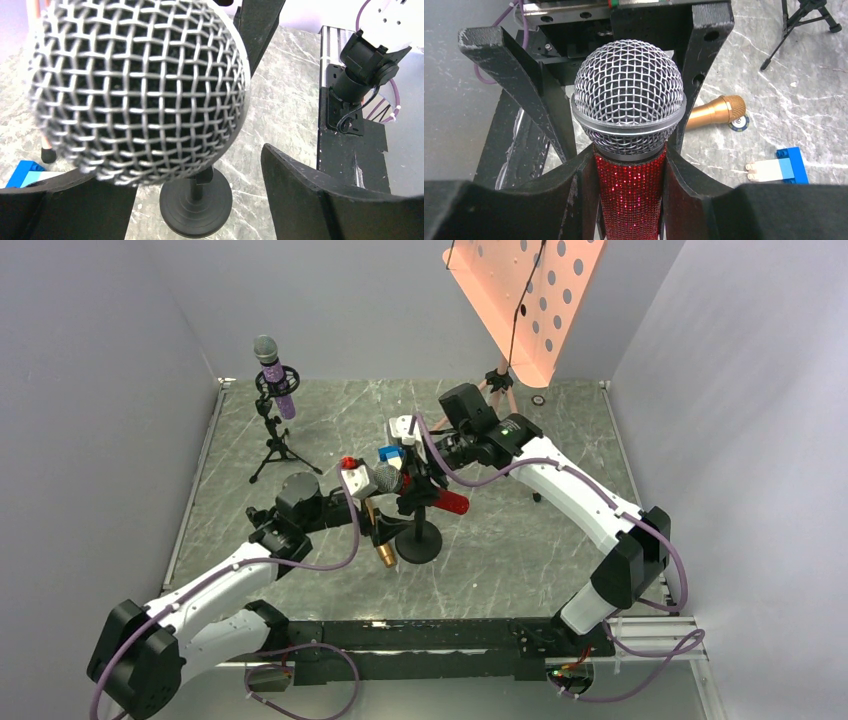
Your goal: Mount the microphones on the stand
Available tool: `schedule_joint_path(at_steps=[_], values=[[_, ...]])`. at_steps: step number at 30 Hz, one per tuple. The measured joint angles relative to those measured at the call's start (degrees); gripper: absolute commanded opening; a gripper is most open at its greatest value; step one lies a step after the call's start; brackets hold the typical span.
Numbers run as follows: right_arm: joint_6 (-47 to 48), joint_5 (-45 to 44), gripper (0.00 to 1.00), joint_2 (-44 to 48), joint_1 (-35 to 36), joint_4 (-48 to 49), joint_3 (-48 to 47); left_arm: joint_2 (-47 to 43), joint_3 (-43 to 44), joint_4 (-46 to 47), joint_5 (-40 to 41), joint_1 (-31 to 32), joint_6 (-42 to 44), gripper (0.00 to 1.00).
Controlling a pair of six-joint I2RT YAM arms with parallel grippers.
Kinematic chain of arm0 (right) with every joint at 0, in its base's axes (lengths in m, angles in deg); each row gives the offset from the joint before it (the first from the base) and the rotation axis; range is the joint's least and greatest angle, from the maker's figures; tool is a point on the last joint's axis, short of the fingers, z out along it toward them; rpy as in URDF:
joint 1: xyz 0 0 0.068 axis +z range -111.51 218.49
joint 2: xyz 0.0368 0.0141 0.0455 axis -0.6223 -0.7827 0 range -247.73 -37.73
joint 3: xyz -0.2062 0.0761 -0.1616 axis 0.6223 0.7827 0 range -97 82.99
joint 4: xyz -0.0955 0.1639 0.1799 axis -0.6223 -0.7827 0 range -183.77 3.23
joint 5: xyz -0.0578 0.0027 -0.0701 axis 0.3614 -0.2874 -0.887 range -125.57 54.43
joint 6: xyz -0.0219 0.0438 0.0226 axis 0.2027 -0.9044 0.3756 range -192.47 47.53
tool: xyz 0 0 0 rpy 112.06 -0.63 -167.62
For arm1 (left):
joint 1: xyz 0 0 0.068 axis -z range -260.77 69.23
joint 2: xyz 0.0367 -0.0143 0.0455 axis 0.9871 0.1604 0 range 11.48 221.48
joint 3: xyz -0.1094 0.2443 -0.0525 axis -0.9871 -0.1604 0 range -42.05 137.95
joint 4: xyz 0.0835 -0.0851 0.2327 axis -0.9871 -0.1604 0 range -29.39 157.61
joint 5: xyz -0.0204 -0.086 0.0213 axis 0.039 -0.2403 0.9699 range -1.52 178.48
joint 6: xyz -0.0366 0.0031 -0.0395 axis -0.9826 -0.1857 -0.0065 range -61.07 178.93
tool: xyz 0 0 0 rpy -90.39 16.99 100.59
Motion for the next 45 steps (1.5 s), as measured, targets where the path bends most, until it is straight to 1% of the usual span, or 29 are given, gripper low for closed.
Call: schedule_joint_path(at_steps=[2, 5, 7, 12, 13, 16, 22, 28, 32, 34, 36, 38, 40, 42, 45], values=[[-0.02, 0.35, 0.5, 0.02, -0.22, -0.13, 0.0, -0.68, -0.17, 0.07, 0.59, -0.04, -0.2, 0.96], [-0.26, 0.79, 0.65, 0.13, -0.46, -1.07, 0.0, -2.45, -1.55, 0.39, 1.68, -0.11, -1.01, 0.99], [-0.37, 1.07, 0.72, 0.17, -0.5, -3.45, 0.26, -4.0, -3.06, 0.66, 2.54, -0.13, -1.46, 0.99], [0.13, 1.92, 0.84, 0.57, -0.52, -5.81, 0.33, -6.45, -5.2, 0.98, 4.26, -0.24, -2.75, 0.99], [0.15, 2.01, 0.89, 0.72, -0.52, -6.25, 0.33, -6.78, -5.49, 1.14, 4.59, -0.26, -2.95, 0.99], [0.55, 2.16, 0.99, 1.18, -0.68, -7.43, 0.33, -8.35, -6.91, 1.68, 6.03, -0.33, -4.0, 0.99], [1.79, 2.34, 1.0, 3.45, -3.58, -10.05, 0.33, -11.23, -11.54, 5.07, 8.7, -0.42, -7.04, 0.99], [2.08, 2.47, 1.0, 9.2, -8.33, -9.94, 2.95, -11.63, -16.31, 7.85, 8.9, -0.5, -10.23, 0.99], [2.14, 3.67, 1.0, 12.04, -11.34, -9.7, 5.18, -9.68, -16.55, 10.43, 9.03, -0.5, -11.82, 0.91], [2.51, 5.03, 1.0, 13.7, -13.57, -9.44, 7.54, -8.04, -16.55, 12.07, 9.7, -0.2, -12.68, 0.9], [3.06, 5.97, 1.0, 16.17, -16.63, -8.92, 11.28, -5.92, -16.55, 13.73, 11.56, 1.2, -13.05, 0.91], [3.43, 6.69, 1.0, 19.28, -19.69, -7.98, 15.8, -3.72, -16.48, 14.45, 14.78, 4.63, -12.74, 0.91], [3.67, 7.82, 1.0, 24.26, -23.08, -6.58, 22.29, -1.49, -16.44, 15.17, 17.97, 8.46, -11.87, 0.9], [4.0, 8.41, 1.0, 27.91, -26.47, -6.36, 25.92, 1.09, -16.44, 16.7, 21.75, 12.02, -11.02, 0.9], [4.44, 10.03, 1.0, 32.02, -29.03, -5.18, 29.99, 4.81, -16.52, 20.57, 27.3, 14.64, -9.64, 0.89]])
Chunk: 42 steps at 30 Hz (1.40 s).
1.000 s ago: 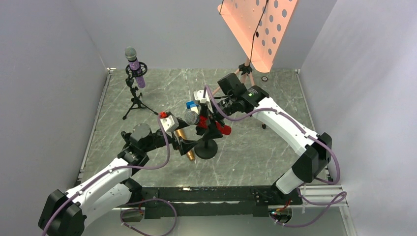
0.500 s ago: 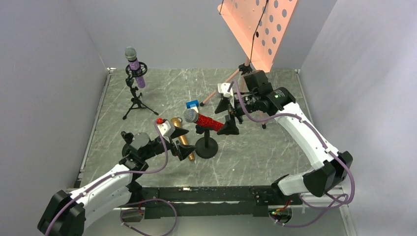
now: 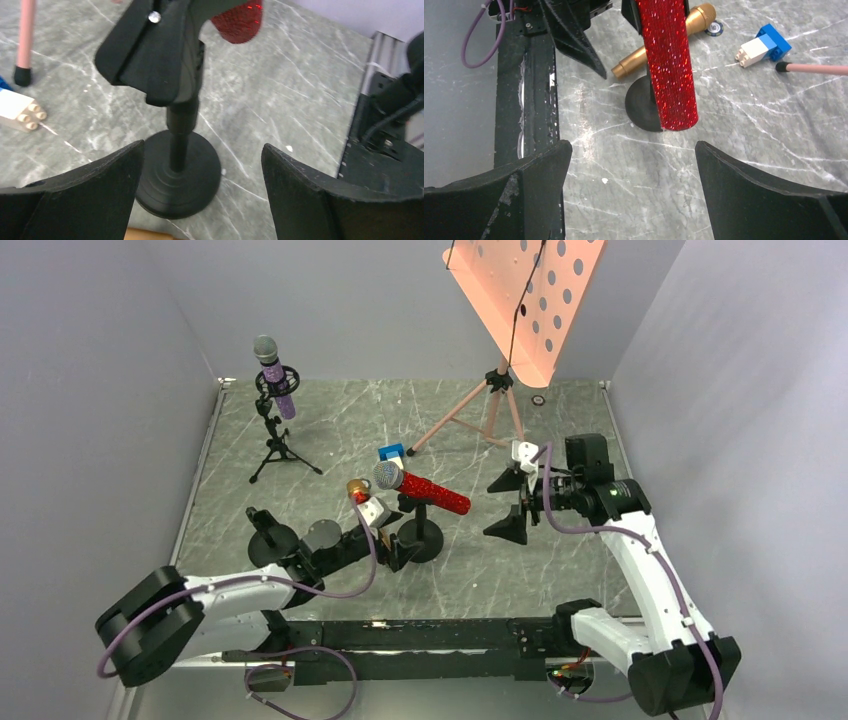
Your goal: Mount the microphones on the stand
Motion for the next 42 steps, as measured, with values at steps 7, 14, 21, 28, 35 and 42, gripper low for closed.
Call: schedule_joint_path(at_steps=[7, 14, 21, 28, 35, 42], values=[[0.09, 2.05, 1.0, 1.46, -3.67, 4.31, 8.46, 11.32, -0.55, 14.71, 6.01, 1.01, 3.37, 0.88], [0.39, 2.01, 1.0, 2.12, -4.76, 5.49, 9.44, 22.27, -0.15, 27.41, 6.6, 1.2, 4.37, 0.74], [0.74, 1.99, 1.0, 2.71, -4.87, 5.49, 9.44, 24.0, 1.75, 31.01, 7.82, 1.68, 4.57, 0.66], [0.7, 1.99, 1.0, 2.64, -4.94, 5.51, 9.44, 25.22, 2.54, 32.3, 7.87, 2.16, 4.44, 0.31], [0.68, 1.99, 1.0, 2.29, -5.25, 5.53, 9.44, 25.64, 2.64, 32.54, 7.67, 2.47, 4.44, 0.0], [0.68, 1.97, 1.0, 2.16, -5.33, 5.55, 9.44, 16.35, 2.27, 21.51, 9.33, 2.38, 7.74, 0.0]])
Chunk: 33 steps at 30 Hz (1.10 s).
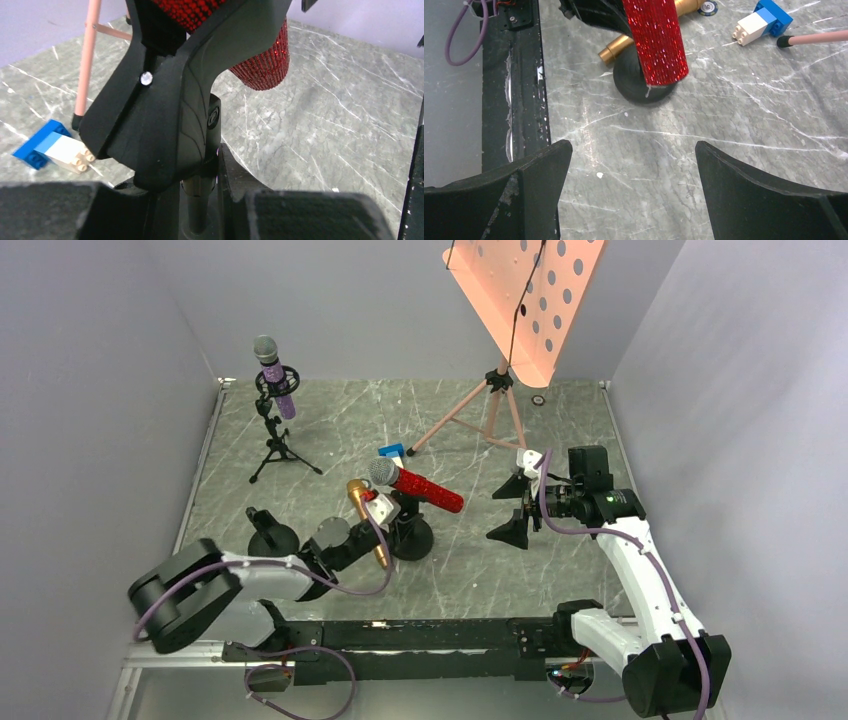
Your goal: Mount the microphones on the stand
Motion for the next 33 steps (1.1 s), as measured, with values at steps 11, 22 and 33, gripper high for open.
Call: schedule_joint_path(at_steps=[11, 22, 33], values=[[0.0, 0.0, 1.0, 0.04, -0.31, 0.0, 0.0, -10.43, 11.65, -17.4, -5.55, -14.64, 1.4, 0.0], [0.07, 0.02, 1.0, 0.2, -0.46, -0.07, 0.0, 5.18, 27.5, -17.46, -5.73, -28.68, 1.2, 0.0], [1.86, 0.04, 1.0, -0.59, -0.5, -1.01, 0.0, 22.86, 38.27, -15.43, -5.81, -34.82, 0.92, 0.0]])
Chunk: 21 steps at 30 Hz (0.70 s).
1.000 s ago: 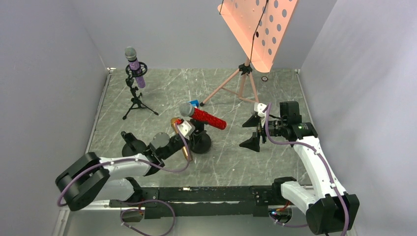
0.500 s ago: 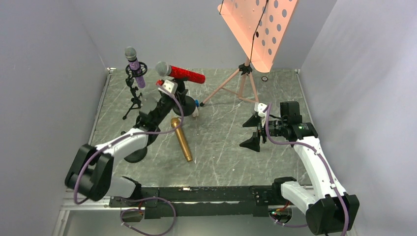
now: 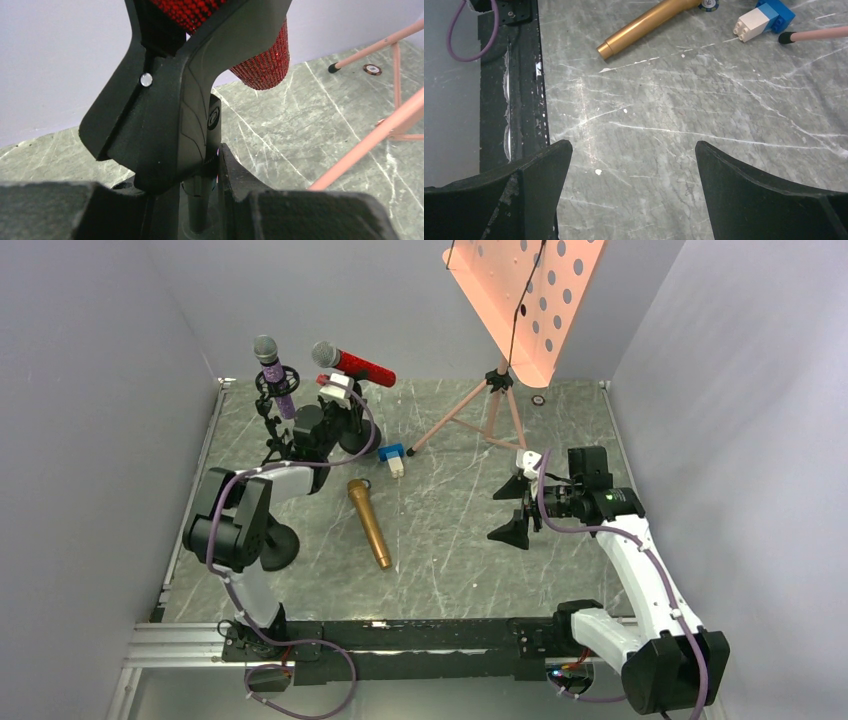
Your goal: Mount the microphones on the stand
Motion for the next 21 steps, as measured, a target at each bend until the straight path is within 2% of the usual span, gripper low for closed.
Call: schedule_joint_path(at_steps=[5, 9, 12, 18, 21], values=[[0.85, 0.02, 1.0, -0.83, 0.0, -1.09, -0.07, 3.48, 0.63, 0.68, -0.07, -1.46, -0.46, 0.0], [1.55, 0.02, 1.0, -1.68, 0.0, -2.1, -0.17, 6.01, 0.63, 0.74, -0.22, -2.69, -0.66, 0.06], [1.77, 0.02, 1.0, -2.03, 0.0, -2.34, -0.37, 6.71, 0.74, 1.6, -0.59, -3.43, -1.4, 0.24], [1.81, 0.0, 1.0, -2.03, 0.0, -2.38, -0.37, 6.69, 0.5, 3.15, -1.01, -3.56, -1.92, 0.69], [1.81, 0.0, 1.0, -2.03, 0.0, -2.38, -0.37, 6.14, -0.68, 5.14, -0.9, -3.56, -2.32, 0.81]])
